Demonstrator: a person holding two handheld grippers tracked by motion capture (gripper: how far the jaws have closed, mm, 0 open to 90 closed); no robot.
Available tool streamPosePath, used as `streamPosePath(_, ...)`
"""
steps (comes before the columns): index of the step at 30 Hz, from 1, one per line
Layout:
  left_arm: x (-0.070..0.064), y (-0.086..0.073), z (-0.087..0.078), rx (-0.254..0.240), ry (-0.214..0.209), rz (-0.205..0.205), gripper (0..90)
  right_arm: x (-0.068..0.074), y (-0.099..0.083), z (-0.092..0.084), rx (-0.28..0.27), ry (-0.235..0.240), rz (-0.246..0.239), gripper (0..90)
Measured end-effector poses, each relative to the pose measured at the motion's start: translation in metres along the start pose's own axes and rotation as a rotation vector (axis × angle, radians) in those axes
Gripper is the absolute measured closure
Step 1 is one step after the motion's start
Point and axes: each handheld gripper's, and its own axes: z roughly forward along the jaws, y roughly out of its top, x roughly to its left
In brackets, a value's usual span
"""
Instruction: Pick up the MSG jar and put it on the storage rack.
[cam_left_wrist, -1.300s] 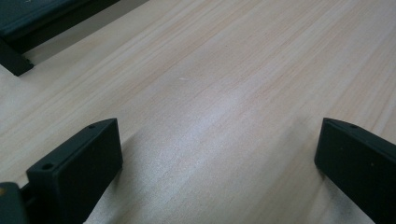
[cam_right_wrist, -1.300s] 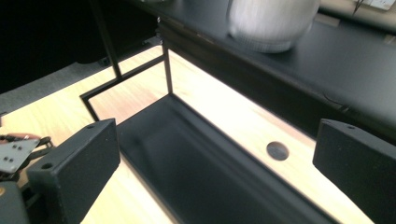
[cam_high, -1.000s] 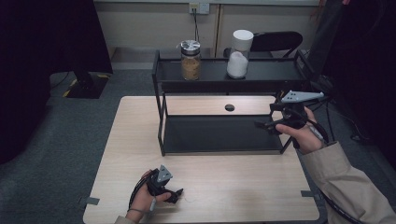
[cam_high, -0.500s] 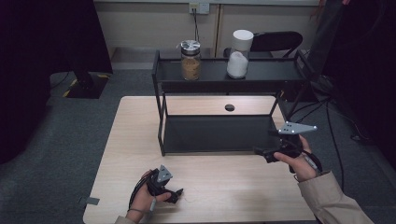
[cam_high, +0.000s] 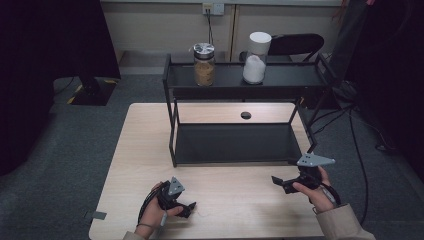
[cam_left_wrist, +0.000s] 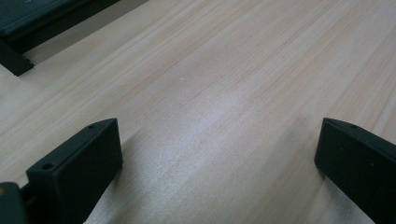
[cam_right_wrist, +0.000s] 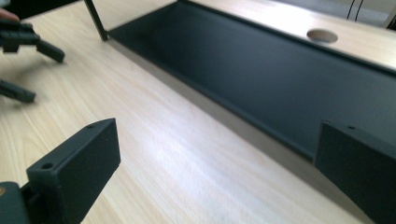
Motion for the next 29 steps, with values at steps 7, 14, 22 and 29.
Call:
streamPosePath(7,0.0,0.0,0.0,0.0,0.0,0.0,0.0,0.003,-0.025,0.008,0.054,-0.005,-0.001,0.0)
streamPosePath(14,0.0,0.0,0.0,0.0,0.0,0.0,0.0,0.006,-0.04,0.014,0.089,-0.003,-0.004,0.0)
streamPosePath(22,0.0,0.0,0.0,0.0,0.0,0.0,0.0,0.008,-0.046,0.015,0.119,0.007,-0.017,0.0)
streamPosePath(29,0.0,0.0,0.0,0.0,0.0,0.0,0.0,0.01,-0.044,0.017,0.144,0.002,-0.032,0.0)
